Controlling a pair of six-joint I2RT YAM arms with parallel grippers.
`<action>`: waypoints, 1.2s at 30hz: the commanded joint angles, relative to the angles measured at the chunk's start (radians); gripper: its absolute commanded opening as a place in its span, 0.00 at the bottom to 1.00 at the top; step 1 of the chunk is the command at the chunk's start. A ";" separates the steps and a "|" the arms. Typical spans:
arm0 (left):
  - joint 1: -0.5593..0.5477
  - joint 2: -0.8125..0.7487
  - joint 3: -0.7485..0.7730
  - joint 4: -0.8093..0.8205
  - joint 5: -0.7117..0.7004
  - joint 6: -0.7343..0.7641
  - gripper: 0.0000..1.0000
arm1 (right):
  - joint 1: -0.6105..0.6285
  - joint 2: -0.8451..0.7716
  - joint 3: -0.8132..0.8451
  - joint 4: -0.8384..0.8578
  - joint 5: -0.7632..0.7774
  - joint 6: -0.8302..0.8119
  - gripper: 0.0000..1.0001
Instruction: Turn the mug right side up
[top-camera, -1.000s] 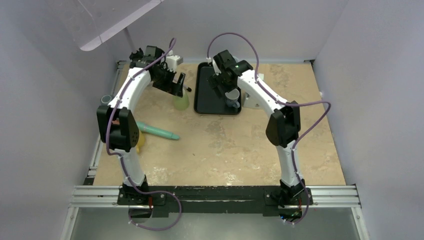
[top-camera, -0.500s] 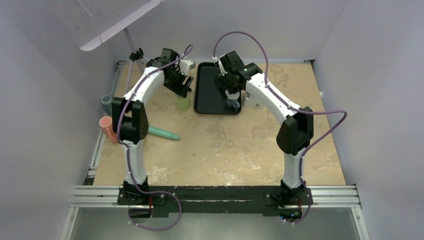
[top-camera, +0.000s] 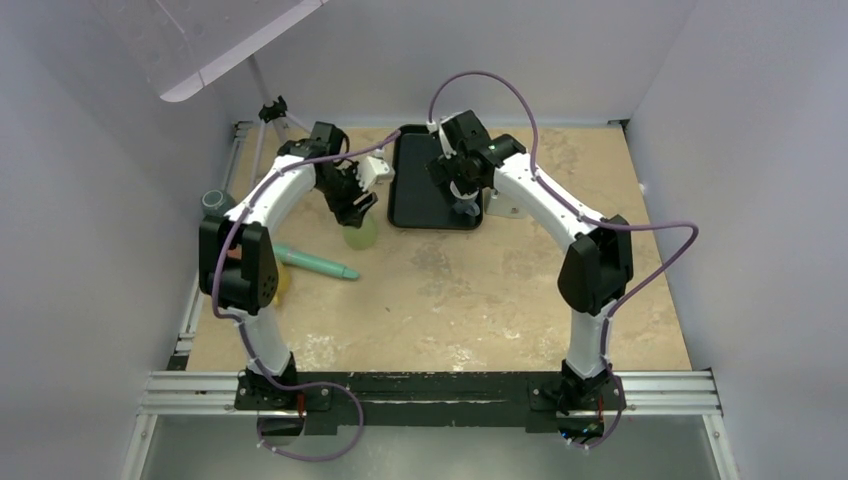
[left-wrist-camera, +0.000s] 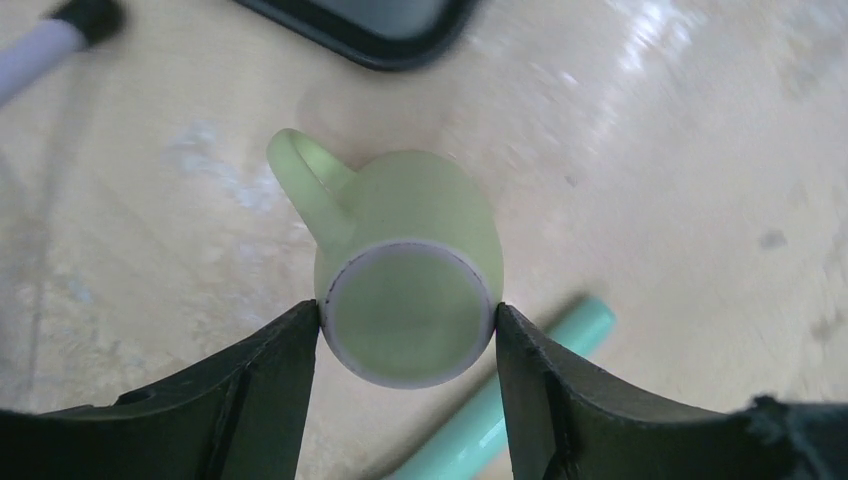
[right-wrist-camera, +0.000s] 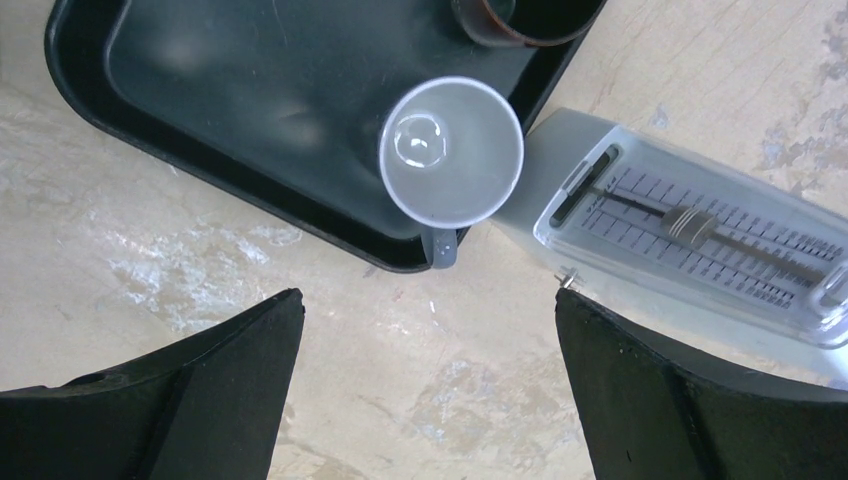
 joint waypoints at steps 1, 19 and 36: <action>0.015 -0.118 -0.118 -0.246 0.146 0.419 0.59 | 0.000 -0.085 -0.064 0.055 -0.013 0.008 0.99; -0.010 -0.056 0.057 -0.148 0.251 0.014 1.00 | -0.035 -0.163 -0.230 0.179 -0.017 0.080 0.99; -0.151 0.171 0.115 -0.211 -0.242 0.092 0.65 | -0.095 -0.314 -0.309 0.348 0.005 0.125 0.98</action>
